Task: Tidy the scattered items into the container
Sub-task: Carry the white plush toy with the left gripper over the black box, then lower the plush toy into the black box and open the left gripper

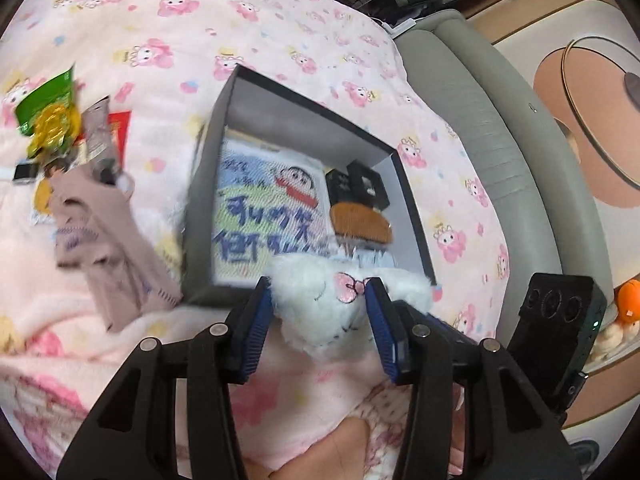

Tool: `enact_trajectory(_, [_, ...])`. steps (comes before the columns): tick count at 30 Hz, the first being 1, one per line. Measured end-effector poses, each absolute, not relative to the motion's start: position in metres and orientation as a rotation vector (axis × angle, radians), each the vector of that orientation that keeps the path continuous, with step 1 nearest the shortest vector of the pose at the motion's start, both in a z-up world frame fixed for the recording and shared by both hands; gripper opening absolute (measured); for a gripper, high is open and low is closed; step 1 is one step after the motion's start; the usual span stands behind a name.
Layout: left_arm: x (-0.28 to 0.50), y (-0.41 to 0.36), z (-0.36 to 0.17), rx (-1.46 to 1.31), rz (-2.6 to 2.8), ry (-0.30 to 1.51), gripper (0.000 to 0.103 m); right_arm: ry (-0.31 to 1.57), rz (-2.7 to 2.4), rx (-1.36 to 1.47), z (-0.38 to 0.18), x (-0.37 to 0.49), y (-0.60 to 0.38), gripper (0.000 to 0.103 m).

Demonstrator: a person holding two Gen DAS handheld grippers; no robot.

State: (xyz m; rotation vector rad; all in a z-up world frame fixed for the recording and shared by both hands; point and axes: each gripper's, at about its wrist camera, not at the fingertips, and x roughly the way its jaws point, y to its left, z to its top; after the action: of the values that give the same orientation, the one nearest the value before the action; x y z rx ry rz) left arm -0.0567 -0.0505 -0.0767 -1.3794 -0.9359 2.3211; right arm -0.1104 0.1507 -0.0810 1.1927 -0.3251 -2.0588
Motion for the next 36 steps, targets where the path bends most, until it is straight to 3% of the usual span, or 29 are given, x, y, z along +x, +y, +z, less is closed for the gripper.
enact_trajectory(6, [-0.137,-0.037,-0.063,-1.360,2.417,-0.882,0.047,-0.246,-2.037,1.239,-0.062,-0.198,0.138,0.022])
enact_trajectory(11, [-0.196,-0.029,-0.090,-1.483,2.459,-0.881,0.047,-0.041,-2.012,1.327,-0.077,-0.257,0.114,0.023])
enact_trajectory(15, [-0.226,-0.024,-0.116,-1.577,2.427,-0.903,0.047,-0.177,-1.978,1.422,-0.111,-0.283,0.130,0.023])
enact_trajectory(18, [-0.239,-0.020,-0.136,-1.632,2.388,-0.936,0.047,-0.189,-2.005,1.472,-0.125,-0.289,0.135,0.023])
enact_trajectory(23, [-0.251,-0.012,-0.147,-1.723,2.384,-0.842,0.047,-0.184,-2.045,1.553,-0.145,-0.294,0.147,0.023])
enact_trajectory(27, [-0.241,-0.008,-0.135,-1.671,2.383,-0.802,0.047,-0.245,-2.124,1.481,-0.122,-0.296,0.164,0.023])
enact_trajectory(32, [-0.229,0.023,-0.135,-1.714,2.309,-0.614,0.047,-0.169,-2.245,1.441,-0.102,-0.285,0.178,0.023])
enact_trajectory(36, [-0.234,0.037,-0.148,-1.765,2.298,-0.563,0.047,-0.260,-2.141,1.455,-0.102,-0.277,0.181,0.023])
